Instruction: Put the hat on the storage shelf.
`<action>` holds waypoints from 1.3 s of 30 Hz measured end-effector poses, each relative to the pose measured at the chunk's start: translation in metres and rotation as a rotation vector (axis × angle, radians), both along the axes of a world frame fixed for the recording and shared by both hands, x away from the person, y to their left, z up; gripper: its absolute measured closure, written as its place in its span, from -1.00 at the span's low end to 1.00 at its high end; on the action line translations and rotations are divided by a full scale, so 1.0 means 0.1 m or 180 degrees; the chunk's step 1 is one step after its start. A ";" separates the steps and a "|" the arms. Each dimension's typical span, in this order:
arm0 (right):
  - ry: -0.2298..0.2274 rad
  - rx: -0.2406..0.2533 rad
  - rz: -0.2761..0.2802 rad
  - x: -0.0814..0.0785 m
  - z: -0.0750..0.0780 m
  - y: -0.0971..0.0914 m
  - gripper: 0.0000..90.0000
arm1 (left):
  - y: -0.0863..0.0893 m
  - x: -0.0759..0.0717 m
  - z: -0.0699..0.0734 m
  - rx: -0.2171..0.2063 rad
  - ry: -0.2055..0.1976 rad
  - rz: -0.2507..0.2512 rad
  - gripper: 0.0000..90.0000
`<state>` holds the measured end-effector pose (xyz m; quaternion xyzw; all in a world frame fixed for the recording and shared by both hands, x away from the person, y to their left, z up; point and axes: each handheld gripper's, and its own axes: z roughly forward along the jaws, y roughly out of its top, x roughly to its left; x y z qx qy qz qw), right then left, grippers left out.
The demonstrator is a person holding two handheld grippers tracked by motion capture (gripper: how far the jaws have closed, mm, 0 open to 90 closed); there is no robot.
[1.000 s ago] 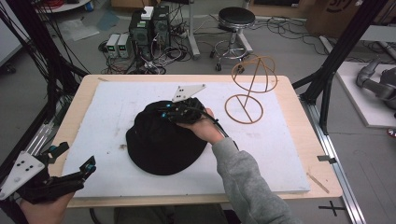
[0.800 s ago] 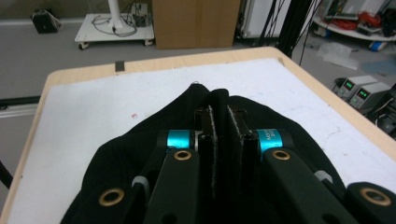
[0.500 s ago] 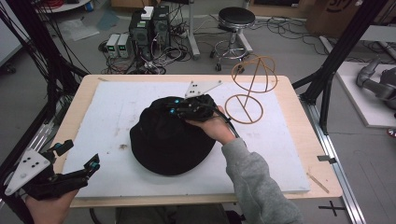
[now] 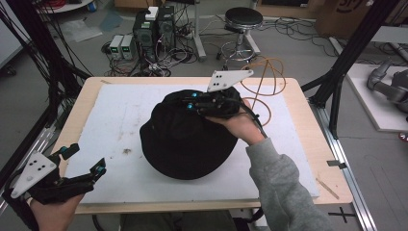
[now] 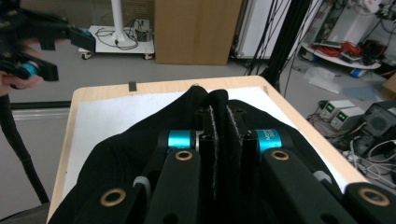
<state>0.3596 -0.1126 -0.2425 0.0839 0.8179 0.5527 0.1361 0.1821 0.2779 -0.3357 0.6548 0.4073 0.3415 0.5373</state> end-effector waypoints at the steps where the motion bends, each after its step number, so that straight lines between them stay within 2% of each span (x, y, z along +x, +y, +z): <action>1: 0.0000 0.0000 0.0000 0.00 0.00 0.00 0.89 | 0.00 0.00 0.00 -0.0015 0.0002 -0.0007 -0.76; 5: -0.0059 0.0027 -0.0043 -0.06 0.24 -0.10 0.89 | 0.01 0.01 -0.01 -0.0049 0.0021 -0.0005 -0.76; 6: -0.0059 0.0027 -0.0043 -0.06 0.24 -0.10 0.89 | 0.01 0.01 -0.01 -0.0049 0.0021 -0.0005 -0.76; 7: -0.0090 0.0041 -0.0054 -0.07 0.32 -0.13 0.89 | 0.01 0.01 -0.01 -0.0045 0.0021 -0.0004 -0.76; 9: -0.0110 0.0042 -0.0068 -0.07 0.36 -0.15 0.89 | 0.01 0.01 -0.01 -0.0046 0.0020 -0.0004 -0.76; 10: -0.0143 0.0049 -0.0111 -0.08 0.44 -0.19 0.89 | 0.01 0.01 -0.01 -0.0048 0.0022 -0.0005 -0.76; 12: -0.0160 0.0056 -0.0143 -0.09 0.48 -0.20 0.89 | 0.01 0.02 -0.01 -0.0043 0.0024 -0.0004 -0.76; 13: -0.0185 0.0054 -0.0172 -0.09 0.55 -0.23 0.89 | 0.01 0.02 -0.02 -0.0051 0.0026 0.0003 -0.76; 18: -0.0225 0.0025 -0.0154 -0.08 0.70 -0.30 0.89 | 0.01 0.02 -0.02 -0.0057 0.0013 0.0004 -0.76; 22: -0.0229 0.0009 -0.0134 -0.03 0.80 -0.40 0.88 | 0.02 0.02 -0.01 -0.0068 0.0022 0.0024 -0.76; 29: -0.0229 0.0035 -0.0232 0.09 1.02 -0.60 0.88 | 0.06 0.01 -0.02 -0.0092 0.0043 0.0061 -0.76; 30: -0.0266 0.0027 -0.0272 0.14 1.09 -0.66 0.89 | 0.07 0.01 -0.03 -0.0092 0.0046 0.0068 -0.76; 31: -0.0242 0.0032 -0.0289 0.15 1.13 -0.69 0.89 | 0.07 0.00 -0.03 -0.0085 0.0049 0.0070 -0.76; 32: -0.0242 0.0032 -0.0289 0.15 1.13 -0.69 0.89 | 0.08 0.00 -0.03 -0.0104 0.0049 0.0080 -0.76; 33: -0.0261 0.0039 -0.0321 0.18 1.21 -0.75 0.89 | 0.09 0.00 -0.02 -0.0153 0.0059 0.0073 -0.76; 39: -0.0271 0.0116 -0.0392 0.28 1.29 -0.90 0.89 | 0.10 0.00 -0.01 -0.0156 0.0054 0.0087 -0.76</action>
